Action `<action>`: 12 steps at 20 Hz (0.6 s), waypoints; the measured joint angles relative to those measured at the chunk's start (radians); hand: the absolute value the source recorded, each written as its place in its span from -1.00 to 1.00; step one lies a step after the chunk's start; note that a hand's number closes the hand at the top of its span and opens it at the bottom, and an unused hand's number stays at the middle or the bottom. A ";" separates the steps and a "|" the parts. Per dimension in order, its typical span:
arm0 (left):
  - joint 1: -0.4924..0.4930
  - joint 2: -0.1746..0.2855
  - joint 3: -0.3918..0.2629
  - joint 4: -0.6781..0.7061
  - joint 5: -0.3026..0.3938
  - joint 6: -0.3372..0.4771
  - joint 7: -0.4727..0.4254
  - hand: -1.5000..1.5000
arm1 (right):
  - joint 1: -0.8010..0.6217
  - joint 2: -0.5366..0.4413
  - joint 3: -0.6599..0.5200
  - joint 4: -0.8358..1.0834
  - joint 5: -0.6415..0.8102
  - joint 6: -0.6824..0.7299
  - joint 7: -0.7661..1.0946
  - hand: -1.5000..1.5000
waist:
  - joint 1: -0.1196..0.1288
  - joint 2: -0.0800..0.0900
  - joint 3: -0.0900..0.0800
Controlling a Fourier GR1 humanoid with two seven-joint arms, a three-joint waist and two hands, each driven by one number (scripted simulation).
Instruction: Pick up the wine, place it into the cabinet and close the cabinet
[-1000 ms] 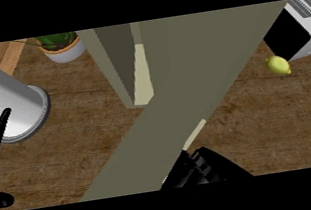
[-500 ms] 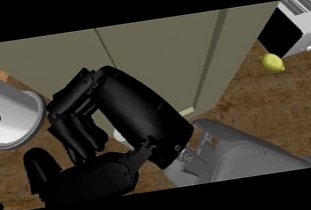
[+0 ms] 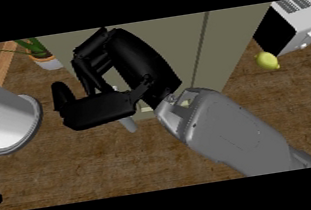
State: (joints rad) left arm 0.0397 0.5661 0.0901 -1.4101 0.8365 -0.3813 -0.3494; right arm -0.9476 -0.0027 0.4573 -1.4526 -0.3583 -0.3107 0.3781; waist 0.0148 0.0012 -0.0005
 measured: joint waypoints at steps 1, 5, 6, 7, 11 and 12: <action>0.002 0.004 0.009 0.002 0.004 -0.010 0.005 -1.00 | 0.003 -0.003 -0.018 0.026 -0.001 0.021 -0.016 1.00 | -0.001 0.000 0.000; -0.010 -0.017 0.022 0.020 -0.016 -0.023 0.005 -1.00 | -0.002 -0.004 -0.067 0.113 0.013 0.098 -0.074 1.00 | -0.003 -0.003 -0.001; 0.003 -0.020 0.027 0.005 -0.018 -0.024 0.005 -1.00 | -0.002 -0.004 -0.074 0.123 0.016 0.115 -0.079 1.00 | -0.001 -0.006 -0.002; 0.012 -0.026 0.027 -0.006 -0.019 -0.027 0.006 -1.00 | -0.002 -0.006 -0.082 0.137 0.017 0.140 -0.096 1.00 | 0.001 -0.010 -0.003; 0.009 -0.023 0.036 -0.004 -0.013 -0.042 0.026 -1.00 | -0.003 -0.006 -0.105 0.190 0.016 0.212 -0.163 1.00 | 0.005 -0.022 -0.004; 0.011 -0.022 0.039 -0.013 -0.013 -0.041 0.030 -1.00 | -0.004 -0.007 -0.109 0.203 0.016 0.228 -0.180 1.00 | 0.007 -0.024 -0.004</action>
State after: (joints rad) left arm 0.0510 0.5443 0.1292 -1.4228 0.8236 -0.4225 -0.3190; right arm -0.9517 -0.0098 0.3482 -1.2501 -0.3418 -0.0828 0.1978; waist 0.0220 -0.0231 -0.0046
